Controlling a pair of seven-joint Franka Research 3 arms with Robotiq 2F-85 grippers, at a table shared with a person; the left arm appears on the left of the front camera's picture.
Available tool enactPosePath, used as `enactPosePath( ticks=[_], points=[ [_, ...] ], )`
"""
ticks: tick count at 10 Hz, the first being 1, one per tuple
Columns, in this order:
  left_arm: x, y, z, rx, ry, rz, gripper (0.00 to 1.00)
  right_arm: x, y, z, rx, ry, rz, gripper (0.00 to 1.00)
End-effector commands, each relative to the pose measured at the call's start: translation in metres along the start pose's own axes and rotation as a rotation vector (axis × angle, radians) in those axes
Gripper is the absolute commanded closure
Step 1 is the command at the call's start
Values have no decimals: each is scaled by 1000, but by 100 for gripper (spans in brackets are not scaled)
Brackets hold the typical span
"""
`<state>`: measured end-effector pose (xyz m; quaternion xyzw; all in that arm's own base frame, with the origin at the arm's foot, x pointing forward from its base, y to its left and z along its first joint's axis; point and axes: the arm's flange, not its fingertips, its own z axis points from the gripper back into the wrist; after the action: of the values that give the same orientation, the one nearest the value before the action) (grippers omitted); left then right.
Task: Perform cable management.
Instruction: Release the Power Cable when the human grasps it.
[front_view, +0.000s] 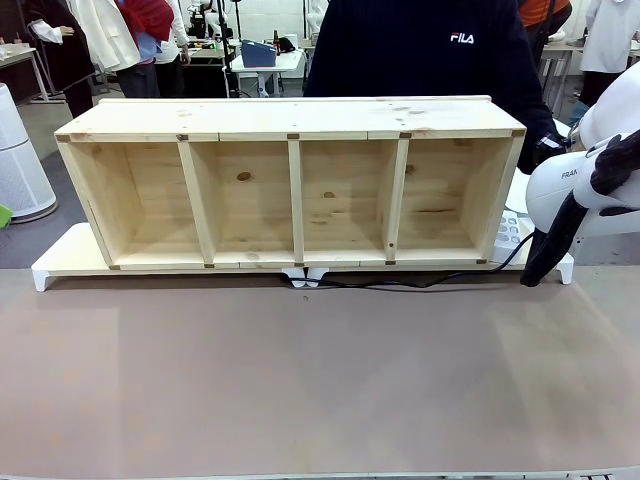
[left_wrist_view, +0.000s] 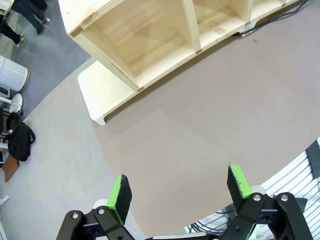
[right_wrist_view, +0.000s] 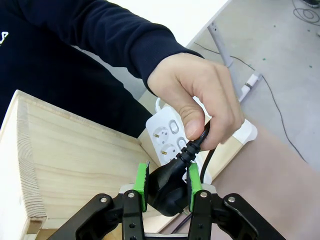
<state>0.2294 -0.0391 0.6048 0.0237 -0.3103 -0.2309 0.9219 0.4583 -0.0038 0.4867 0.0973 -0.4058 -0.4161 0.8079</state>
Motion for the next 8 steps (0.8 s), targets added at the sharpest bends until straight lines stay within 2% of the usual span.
enactPosePath(
  ticks=[1, 8],
  points=[
    [2, 0, 0, -3, -12, 2, 0, 2, 0, 0, -5, 1, -3, 61],
    [2, 0, 0, -3, -12, 2, 0, 2, 0, 0, -5, 1, -3, 61]
  ],
)
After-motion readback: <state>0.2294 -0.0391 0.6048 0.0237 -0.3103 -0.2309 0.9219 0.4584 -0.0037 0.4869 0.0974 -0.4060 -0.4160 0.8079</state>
